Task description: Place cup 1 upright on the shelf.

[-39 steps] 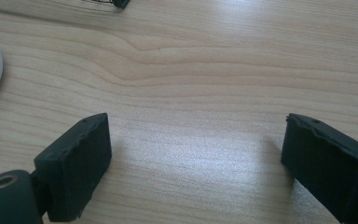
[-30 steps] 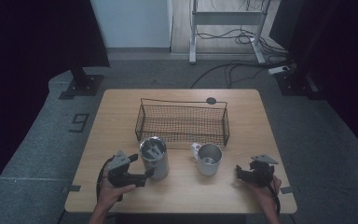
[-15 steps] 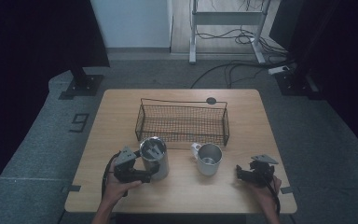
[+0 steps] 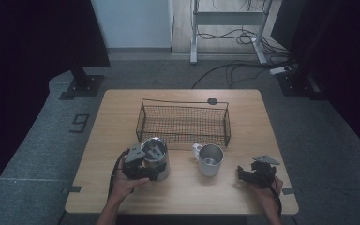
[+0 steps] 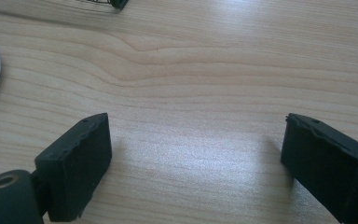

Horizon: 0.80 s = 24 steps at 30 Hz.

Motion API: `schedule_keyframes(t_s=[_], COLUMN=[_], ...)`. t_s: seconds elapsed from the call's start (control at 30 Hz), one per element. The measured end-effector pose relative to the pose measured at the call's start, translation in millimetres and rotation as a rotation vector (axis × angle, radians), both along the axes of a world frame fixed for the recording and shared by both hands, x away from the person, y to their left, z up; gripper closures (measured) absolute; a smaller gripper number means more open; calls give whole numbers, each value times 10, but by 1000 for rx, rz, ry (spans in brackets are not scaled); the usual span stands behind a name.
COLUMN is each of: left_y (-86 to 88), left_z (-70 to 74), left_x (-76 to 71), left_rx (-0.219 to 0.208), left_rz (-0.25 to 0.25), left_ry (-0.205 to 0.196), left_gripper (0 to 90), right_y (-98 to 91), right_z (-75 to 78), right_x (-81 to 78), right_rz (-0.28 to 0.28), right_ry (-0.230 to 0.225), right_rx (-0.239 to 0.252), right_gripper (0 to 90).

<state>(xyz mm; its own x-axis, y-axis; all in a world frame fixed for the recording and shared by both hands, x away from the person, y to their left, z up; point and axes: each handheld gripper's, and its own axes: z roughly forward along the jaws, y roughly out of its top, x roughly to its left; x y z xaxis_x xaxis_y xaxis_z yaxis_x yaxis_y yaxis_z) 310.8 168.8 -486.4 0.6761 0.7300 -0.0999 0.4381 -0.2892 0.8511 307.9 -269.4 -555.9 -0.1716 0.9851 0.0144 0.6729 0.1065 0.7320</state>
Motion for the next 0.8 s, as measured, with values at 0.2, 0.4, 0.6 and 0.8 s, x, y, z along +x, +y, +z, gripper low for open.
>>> schedule_keyframes(t_s=[0.2,0.4,0.6,0.8], left_y=[-29,-27,-27,-26], left_z=[-30,-38,-20,-16], left_x=[41,30,39,42], left_rx=[8,12,28,30], left_rz=[-5,-10,-21,-23], left_ry=[3,-16,-9,-14], left_gripper=[6,20,25,28], right_y=[0,0,-4,-4], right_z=[0,0,1,1], right_x=[0,0,0,0], right_rz=[0,0,-8,-8], right_ry=[0,0,1,1], right_rx=[0,0,-2,-2], right_gripper=[83,84,85,85])
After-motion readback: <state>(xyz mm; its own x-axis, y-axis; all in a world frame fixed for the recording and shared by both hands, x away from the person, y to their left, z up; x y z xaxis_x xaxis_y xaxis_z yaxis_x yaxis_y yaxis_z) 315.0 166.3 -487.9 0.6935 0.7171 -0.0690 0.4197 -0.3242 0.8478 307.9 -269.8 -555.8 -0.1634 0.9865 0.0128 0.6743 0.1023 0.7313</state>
